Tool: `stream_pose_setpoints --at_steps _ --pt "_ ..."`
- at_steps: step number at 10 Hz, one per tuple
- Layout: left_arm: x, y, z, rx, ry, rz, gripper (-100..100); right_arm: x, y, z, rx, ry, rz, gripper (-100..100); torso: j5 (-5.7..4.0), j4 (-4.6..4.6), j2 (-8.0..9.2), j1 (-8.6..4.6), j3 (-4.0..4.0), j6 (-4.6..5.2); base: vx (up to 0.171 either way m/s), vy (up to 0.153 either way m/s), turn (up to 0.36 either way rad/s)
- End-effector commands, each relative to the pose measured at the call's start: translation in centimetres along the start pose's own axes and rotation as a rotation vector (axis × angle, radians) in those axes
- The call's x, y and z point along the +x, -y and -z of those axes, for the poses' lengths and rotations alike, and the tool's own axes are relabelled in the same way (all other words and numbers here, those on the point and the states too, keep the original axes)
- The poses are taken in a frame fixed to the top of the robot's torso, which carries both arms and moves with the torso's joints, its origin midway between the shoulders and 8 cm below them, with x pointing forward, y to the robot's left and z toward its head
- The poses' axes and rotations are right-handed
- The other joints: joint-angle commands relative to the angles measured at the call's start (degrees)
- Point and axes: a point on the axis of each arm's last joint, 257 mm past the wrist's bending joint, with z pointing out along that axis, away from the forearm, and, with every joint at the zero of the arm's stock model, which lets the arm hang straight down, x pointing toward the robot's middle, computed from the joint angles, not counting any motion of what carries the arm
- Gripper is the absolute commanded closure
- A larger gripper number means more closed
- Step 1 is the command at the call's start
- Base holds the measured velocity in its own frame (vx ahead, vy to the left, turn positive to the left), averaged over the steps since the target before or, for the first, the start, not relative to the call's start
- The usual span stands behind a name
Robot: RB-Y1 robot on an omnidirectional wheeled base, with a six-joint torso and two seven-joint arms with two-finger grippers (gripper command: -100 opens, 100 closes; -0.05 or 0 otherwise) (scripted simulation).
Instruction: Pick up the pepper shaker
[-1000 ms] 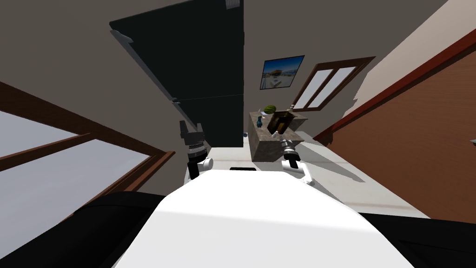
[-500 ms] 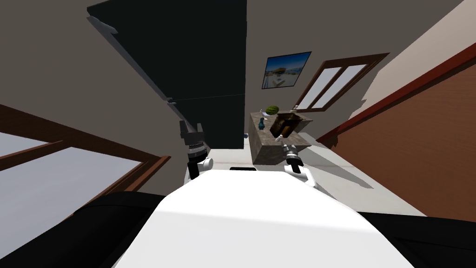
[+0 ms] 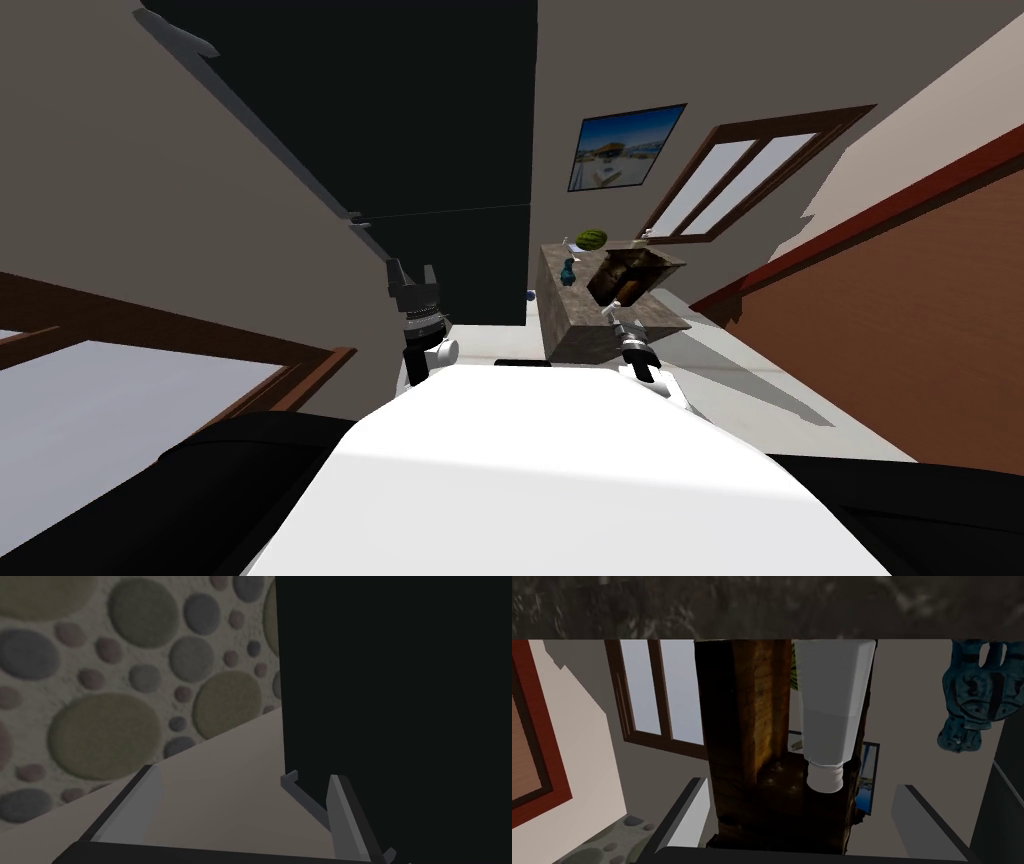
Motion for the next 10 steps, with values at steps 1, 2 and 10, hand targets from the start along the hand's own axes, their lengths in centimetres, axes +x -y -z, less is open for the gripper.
stream_pose_setpoints --at_steps 1,2,10 --pt "0.00 0.00 0.00 0.000 0.000 0.000 0 0.86 0.72 0.34 0.005 -0.015 0.048 -100 0.00 0.00 0.00 0.00 0.00 0.00 0.149 0.028 0.017" --pt "0.00 0.00 0.00 0.000 0.000 0.000 0 1.21 1.15 0.41 0.005 -0.022 0.082 -100 0.00 0.01 0.00 0.00 0.01 0.00 0.170 -0.001 0.030" --pt "0.00 0.00 -0.01 0.000 0.000 0.000 0 0.98 0.96 0.32 0.004 -0.017 0.064 100 -0.02 0.13 0.60 -0.09 0.35 0.01 0.005 0.001 -0.002"
